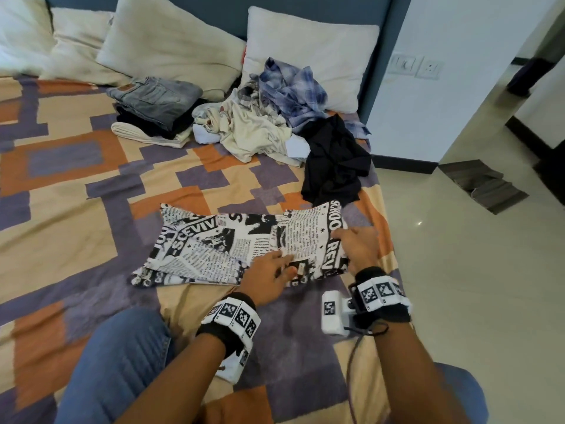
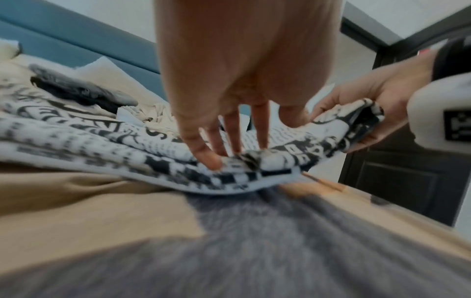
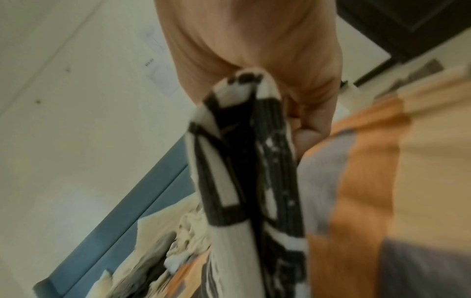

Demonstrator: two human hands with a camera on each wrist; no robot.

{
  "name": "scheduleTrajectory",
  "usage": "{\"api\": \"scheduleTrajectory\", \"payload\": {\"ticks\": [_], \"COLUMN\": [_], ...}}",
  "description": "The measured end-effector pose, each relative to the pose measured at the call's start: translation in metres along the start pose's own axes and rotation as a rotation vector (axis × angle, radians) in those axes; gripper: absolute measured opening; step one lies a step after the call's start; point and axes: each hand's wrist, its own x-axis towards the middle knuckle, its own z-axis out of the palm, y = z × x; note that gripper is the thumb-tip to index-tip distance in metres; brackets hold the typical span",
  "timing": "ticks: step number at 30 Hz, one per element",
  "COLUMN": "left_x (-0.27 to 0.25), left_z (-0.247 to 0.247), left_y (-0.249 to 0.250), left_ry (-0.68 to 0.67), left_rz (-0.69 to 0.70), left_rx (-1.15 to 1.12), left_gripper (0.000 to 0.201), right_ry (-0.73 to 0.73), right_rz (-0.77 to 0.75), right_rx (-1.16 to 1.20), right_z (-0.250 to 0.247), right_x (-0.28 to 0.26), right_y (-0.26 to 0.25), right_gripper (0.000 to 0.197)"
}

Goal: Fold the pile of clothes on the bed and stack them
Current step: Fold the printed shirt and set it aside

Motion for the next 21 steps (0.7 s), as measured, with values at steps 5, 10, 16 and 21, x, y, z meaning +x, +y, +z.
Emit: {"api": "scheduleTrajectory", "payload": {"ticks": [5, 10, 16, 21], "left_x": [0.012, 0.012, 0.006, 0.001], "left_z": [-0.006, -0.047, -0.104, -0.1], "left_y": [0.018, 0.005, -0.054, -0.111], "left_ry": [-0.101, 0.161, 0.231, 0.214], "left_rz": [0.066, -0.272, -0.613, -0.769], "left_rx": [-0.499, -0.918, -1.382, -0.809], "left_gripper": [0.027, 0.022, 0.066, 0.08], "right_ry": [0.149, -0.029, -0.554, -0.616], "right_rz": [-0.142, -0.352, -0.449, -0.383], "right_rx": [-0.251, -0.434, -0.34, -0.389], "right_z": [-0.052, -0.006, 0.116, 0.121], "right_x": [0.023, 0.003, -0.056, -0.064], "right_y": [-0.025, -0.052, -0.062, -0.009], "right_gripper": [0.032, 0.02, 0.032, 0.03]}}
